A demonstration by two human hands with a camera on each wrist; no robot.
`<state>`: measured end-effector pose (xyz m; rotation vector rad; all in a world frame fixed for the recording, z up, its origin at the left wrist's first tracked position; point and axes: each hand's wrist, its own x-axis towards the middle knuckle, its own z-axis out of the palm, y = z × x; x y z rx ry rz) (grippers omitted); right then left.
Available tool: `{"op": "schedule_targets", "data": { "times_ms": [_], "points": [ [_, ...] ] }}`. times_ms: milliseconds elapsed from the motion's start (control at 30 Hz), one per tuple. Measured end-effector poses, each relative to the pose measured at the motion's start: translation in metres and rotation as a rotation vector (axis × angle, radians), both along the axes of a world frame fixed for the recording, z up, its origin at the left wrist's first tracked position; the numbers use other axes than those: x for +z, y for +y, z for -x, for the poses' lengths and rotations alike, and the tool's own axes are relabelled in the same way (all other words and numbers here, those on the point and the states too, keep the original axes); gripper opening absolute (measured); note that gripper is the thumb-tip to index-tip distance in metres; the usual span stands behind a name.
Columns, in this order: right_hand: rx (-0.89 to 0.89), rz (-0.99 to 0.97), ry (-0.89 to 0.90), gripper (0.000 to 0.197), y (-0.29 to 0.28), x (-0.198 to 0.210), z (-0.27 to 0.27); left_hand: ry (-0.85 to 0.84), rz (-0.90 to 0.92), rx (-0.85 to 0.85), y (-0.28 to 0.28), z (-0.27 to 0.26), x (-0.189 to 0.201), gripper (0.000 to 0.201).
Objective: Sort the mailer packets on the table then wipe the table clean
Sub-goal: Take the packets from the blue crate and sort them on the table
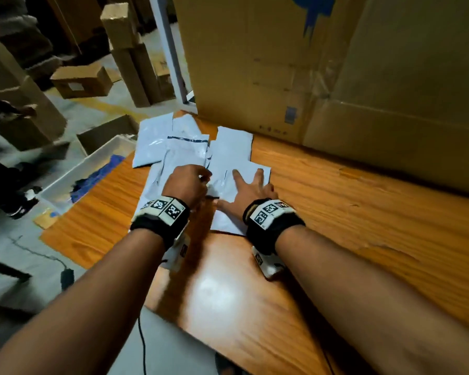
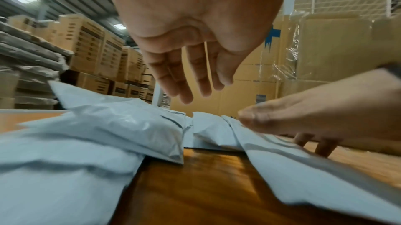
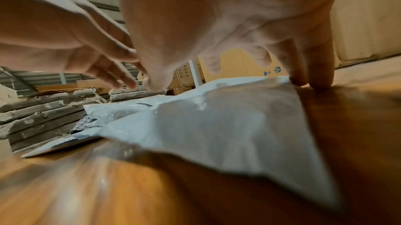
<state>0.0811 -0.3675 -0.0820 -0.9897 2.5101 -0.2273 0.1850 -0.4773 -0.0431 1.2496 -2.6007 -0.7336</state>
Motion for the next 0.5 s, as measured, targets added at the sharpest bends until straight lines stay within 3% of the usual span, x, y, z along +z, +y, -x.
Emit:
{"op": "schedule_targets", "data": {
  "times_ms": [100,300,400,500],
  "points": [
    [0.009,-0.094,0.059,0.091,0.001,0.001,-0.001,-0.052,0.003,-0.101,-0.02,0.028,-0.004,0.033],
    [-0.006,-0.155,0.047,0.066,0.016,0.013,0.02,-0.381,0.022,-0.254,-0.027,0.064,-0.021,0.062],
    [-0.05,-0.175,0.054,0.056,0.034,0.018,0.036,-0.383,0.06,-0.274,-0.026,0.07,-0.023,0.057],
    [-0.125,-0.176,0.109,0.063,0.057,0.026,0.058,-0.263,0.077,-0.364,-0.028,0.074,-0.019,0.037]
  ]
}}
